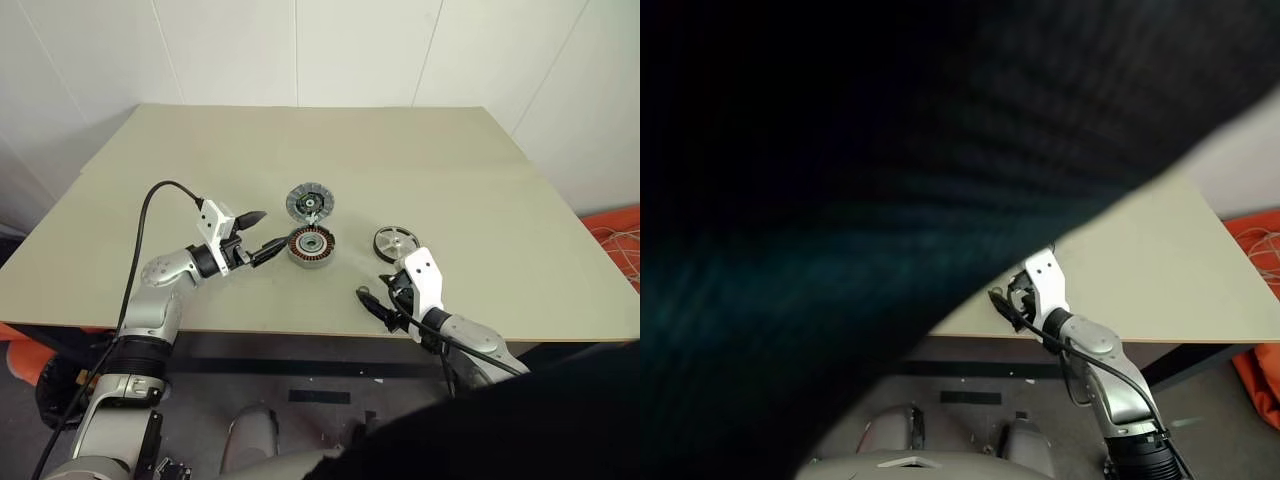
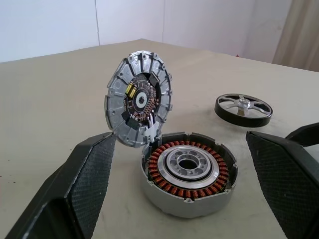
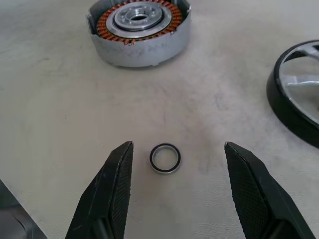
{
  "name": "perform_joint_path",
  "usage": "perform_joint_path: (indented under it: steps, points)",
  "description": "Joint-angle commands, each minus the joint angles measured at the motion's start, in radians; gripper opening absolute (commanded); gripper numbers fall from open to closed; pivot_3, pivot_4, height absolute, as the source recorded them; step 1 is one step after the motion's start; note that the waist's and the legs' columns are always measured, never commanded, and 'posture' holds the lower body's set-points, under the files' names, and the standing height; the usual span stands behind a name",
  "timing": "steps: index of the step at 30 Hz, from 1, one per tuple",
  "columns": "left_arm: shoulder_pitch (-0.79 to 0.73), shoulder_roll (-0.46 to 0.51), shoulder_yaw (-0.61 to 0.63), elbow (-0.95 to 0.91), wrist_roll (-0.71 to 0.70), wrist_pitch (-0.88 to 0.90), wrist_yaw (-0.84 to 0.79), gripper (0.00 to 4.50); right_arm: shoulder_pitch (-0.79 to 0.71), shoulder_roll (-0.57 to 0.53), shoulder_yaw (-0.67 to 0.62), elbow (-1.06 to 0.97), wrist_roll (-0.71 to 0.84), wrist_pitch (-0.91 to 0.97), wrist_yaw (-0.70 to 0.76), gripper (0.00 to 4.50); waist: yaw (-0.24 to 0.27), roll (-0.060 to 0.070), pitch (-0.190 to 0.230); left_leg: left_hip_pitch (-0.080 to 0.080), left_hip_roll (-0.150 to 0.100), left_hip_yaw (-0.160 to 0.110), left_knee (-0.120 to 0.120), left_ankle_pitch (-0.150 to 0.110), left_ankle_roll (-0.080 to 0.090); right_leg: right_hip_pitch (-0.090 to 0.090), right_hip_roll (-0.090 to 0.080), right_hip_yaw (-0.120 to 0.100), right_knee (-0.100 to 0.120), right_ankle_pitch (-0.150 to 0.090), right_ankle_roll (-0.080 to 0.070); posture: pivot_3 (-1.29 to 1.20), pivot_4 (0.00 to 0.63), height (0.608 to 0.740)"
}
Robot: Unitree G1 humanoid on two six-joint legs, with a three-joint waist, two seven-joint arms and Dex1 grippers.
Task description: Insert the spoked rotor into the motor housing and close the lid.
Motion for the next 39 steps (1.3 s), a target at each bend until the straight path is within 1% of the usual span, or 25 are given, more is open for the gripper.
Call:
perform_joint_path:
  steps: [1, 6, 14, 16, 19, 30, 39]
  points:
    - [0.009, 0.029, 0.022, -0.065, -0.011, 0.013, 0.001, 4.45, -0.003, 0.020, 0.026, -0.055, 0.007, 0.015, -0.017, 3.21, 0.000, 0.000, 0.000, 0.000, 0.000, 0.000, 0.000, 0.000, 0.000, 0.000, 0.000, 0.000, 0.000, 0.000, 0.000, 0.00, 0.000, 0.740]
    - [0.029, 0.055, 0.032, -0.092, -0.016, 0.034, 0.001, 4.45, 0.001, 0.033, 0.053, -0.049, 0.002, 0.008, -0.022, 3.21, -0.001, 0.000, 0.000, 0.000, 0.000, 0.000, -0.001, 0.000, 0.000, 0.000, 0.000, 0.000, 0.000, 0.000, 0.000, 0.00, 0.000, 0.740]
    - [0.032, 0.057, 0.033, -0.115, -0.016, 0.042, 0.013, 4.45, -0.013, 0.028, 0.053, 0.028, -0.028, -0.048, -0.028, 3.21, -0.001, 0.000, 0.000, 0.001, 0.000, 0.000, -0.001, 0.000, 0.000, 0.000, 0.000, 0.000, 0.000, 0.000, 0.001, 0.00, 0.000, 0.740]
    - [0.029, 0.057, 0.032, -0.114, -0.015, 0.041, 0.015, 4.45, -0.017, 0.021, 0.052, 0.052, -0.046, -0.070, -0.032, 2.88, -0.001, 0.000, 0.000, 0.001, 0.000, 0.000, 0.000, 0.000, 0.000, 0.000, 0.000, 0.000, 0.000, 0.000, 0.001, 0.00, 0.000, 0.740]
    - [0.019, 0.054, 0.032, -0.110, -0.013, 0.035, 0.017, 4.45, -0.026, 0.015, 0.049, 0.077, -0.064, -0.094, -0.037, 1.98, -0.001, 0.000, 0.000, 0.001, 0.000, 0.000, 0.000, 0.000, -0.001, 0.000, 0.000, 0.000, 0.000, 0.000, 0.001, 0.00, 0.000, 0.740]
    - [-0.009, 0.055, 0.037, -0.096, -0.013, 0.027, 0.019, 4.45, -0.040, 0.003, 0.038, 0.135, -0.090, -0.152, -0.038, 1.98, -0.001, -0.001, 0.000, 0.002, 0.000, 0.000, 0.000, 0.000, -0.001, 0.002, 0.000, 0.000, 0.000, 0.000, 0.001, 0.00, 0.000, 0.740]
    - [-0.023, 0.061, 0.049, -0.089, -0.010, 0.022, 0.019, 4.45, -0.032, 0.004, 0.036, 0.140, -0.090, -0.154, -0.037, 1.98, 0.000, -0.001, 0.000, 0.003, 0.000, 0.000, 0.000, 0.000, -0.001, 0.002, 0.000, 0.000, 0.000, 0.000, 0.001, 0.00, 0.000, 0.740]
